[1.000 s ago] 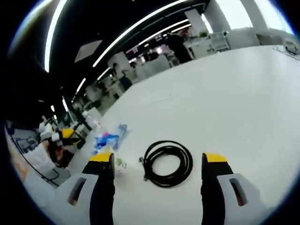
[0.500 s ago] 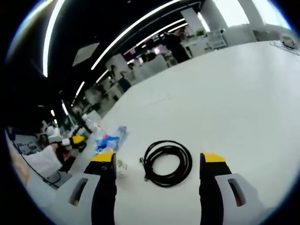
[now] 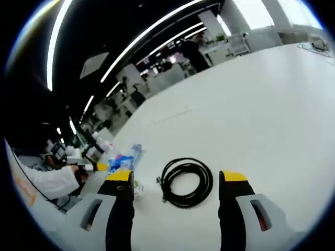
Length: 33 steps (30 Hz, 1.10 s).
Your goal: Arrange the tabletop items into an orderly group along one side of the table until the central work area is clear of visible clutter.
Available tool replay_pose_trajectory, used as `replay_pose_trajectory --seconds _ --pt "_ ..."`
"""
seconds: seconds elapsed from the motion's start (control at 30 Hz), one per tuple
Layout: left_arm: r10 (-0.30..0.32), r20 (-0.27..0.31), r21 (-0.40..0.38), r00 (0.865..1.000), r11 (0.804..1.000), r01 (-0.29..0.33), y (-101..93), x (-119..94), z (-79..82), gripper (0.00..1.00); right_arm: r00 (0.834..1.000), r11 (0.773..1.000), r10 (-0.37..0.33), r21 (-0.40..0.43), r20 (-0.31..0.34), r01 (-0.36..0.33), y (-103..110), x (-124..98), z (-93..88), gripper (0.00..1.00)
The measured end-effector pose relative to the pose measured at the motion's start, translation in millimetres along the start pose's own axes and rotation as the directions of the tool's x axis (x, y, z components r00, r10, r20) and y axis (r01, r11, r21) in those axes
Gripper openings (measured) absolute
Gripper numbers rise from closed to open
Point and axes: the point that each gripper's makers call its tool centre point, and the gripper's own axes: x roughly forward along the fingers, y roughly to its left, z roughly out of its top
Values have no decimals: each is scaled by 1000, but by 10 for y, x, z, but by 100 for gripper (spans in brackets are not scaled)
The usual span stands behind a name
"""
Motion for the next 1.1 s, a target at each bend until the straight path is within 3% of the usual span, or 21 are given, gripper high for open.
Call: replay_pose_trajectory --seconds 0.17,0.27,0.4,0.53,0.73,0.9,1.03,1.1 --pt "12 17 24 1000 1000 -12 -14 0 14 13 1000 1000 1 12 5 -1 2 5 12 64" --pt "10 15 13 1000 1000 -11 -17 -10 13 2 1000 1000 3 23 7 -3 4 16 17 63" --pt "8 5 -19 1000 1000 -8 -25 -19 -13 0 1000 1000 10 26 1 -10 36 43 9 63" --pt "-14 9 -148 1000 989 15 -90 -53 -15 0 1000 999 18 29 -2 -18 89 63 4 61" --pt "0 60 -201 998 979 12 -183 -137 115 0 999 998 50 28 -5 -50 249 123 36 59" --pt "-48 136 -276 990 958 84 -440 -227 315 0 995 994 102 28 -14 -101 468 235 111 53" --pt "-88 170 -279 982 951 134 -674 -295 445 0 986 986 161 39 -36 -160 692 335 150 48" --pt "-110 199 -290 974 942 166 -814 -339 527 0 981 982 187 4 -53 -187 825 381 161 48"
